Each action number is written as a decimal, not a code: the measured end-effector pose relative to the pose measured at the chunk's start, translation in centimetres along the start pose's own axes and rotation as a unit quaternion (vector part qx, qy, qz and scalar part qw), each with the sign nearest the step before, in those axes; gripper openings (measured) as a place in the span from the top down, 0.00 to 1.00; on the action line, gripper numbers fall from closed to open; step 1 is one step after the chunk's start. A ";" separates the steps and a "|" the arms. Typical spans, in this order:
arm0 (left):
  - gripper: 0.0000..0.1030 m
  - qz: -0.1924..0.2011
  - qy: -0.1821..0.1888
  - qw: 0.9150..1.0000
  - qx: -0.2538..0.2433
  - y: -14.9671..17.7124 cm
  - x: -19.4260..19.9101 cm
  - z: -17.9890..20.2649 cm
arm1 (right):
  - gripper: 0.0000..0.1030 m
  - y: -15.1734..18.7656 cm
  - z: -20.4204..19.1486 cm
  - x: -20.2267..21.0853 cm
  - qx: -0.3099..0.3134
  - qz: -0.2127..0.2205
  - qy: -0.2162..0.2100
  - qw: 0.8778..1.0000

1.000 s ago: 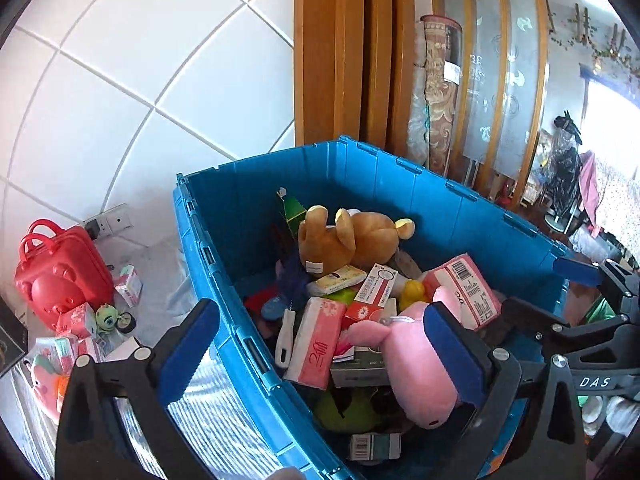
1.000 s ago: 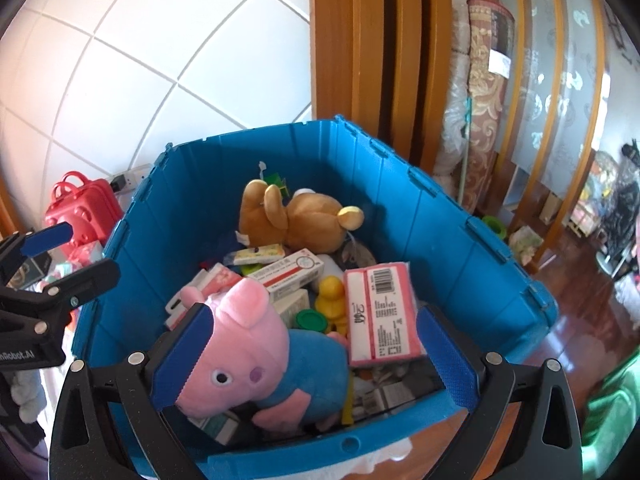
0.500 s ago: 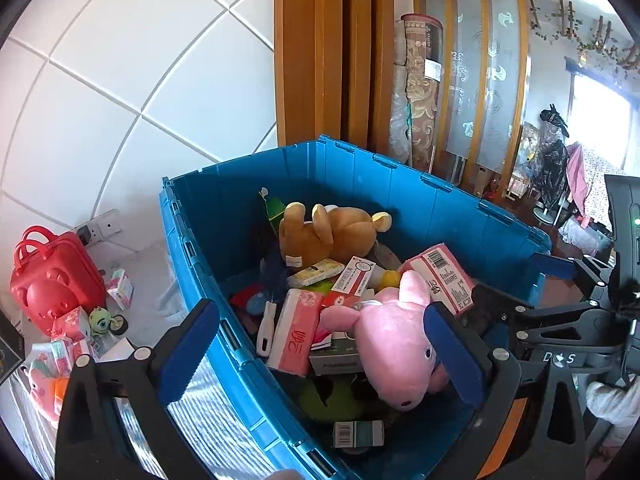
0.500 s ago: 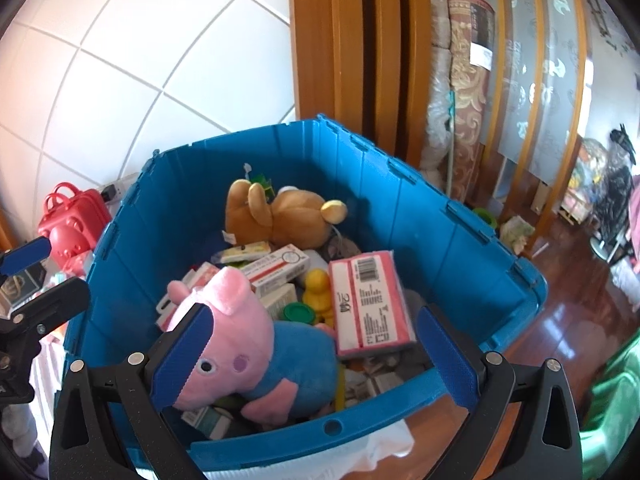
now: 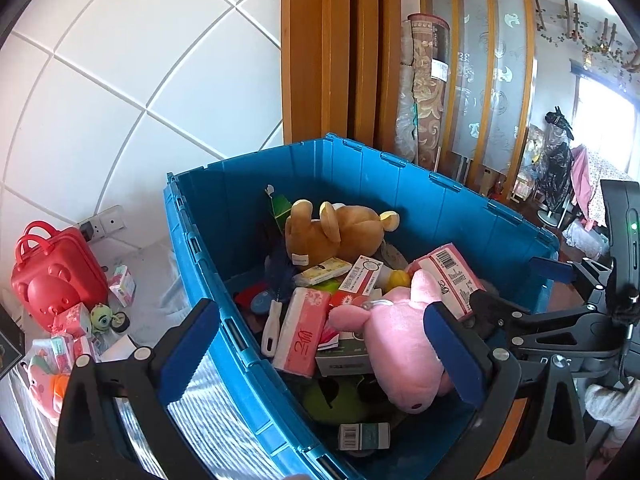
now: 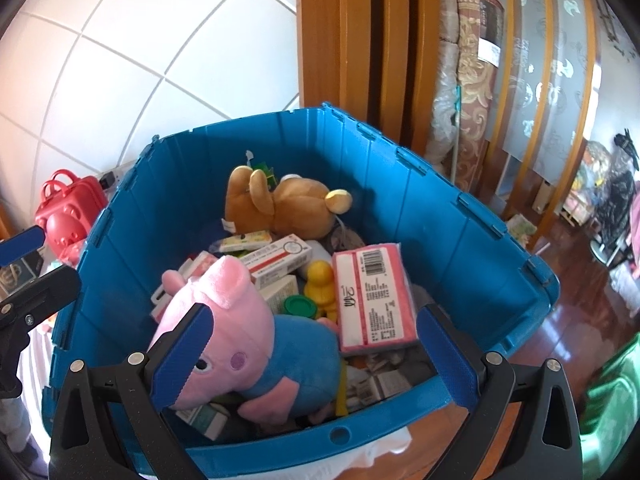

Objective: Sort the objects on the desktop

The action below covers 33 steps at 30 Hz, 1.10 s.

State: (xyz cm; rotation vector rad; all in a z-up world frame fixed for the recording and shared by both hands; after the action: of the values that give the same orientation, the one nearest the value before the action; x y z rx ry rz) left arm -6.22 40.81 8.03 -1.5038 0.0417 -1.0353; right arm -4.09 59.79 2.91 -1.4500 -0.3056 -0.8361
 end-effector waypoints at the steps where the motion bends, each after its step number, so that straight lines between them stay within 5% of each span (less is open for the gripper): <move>1: 0.00 -0.001 -0.001 1.000 0.001 0.0 -0.1 -0.1 | 0.00 0.0 0.0 -0.1 0.000 -0.001 -0.001 1.000; 33: 0.00 -0.016 -0.004 1.000 0.012 0.3 -1.1 -0.1 | 0.00 -0.2 0.8 -1.1 -0.010 -0.007 0.000 1.000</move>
State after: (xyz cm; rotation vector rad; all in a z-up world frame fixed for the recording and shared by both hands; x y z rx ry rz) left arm -6.82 41.28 7.14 -1.4908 -0.0013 -1.0524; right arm -4.79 60.88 2.49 -1.4680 -0.3092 -0.8522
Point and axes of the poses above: each gripper's, at about its wrist camera, not at the fingertips, and x roughly against the way its jaws point, z to its right, y to its underside, the point moved 1 cm from there along -x, roughly the way its jaws point, and after that the axes turned 14 degrees about y, right-handed, at the moved point
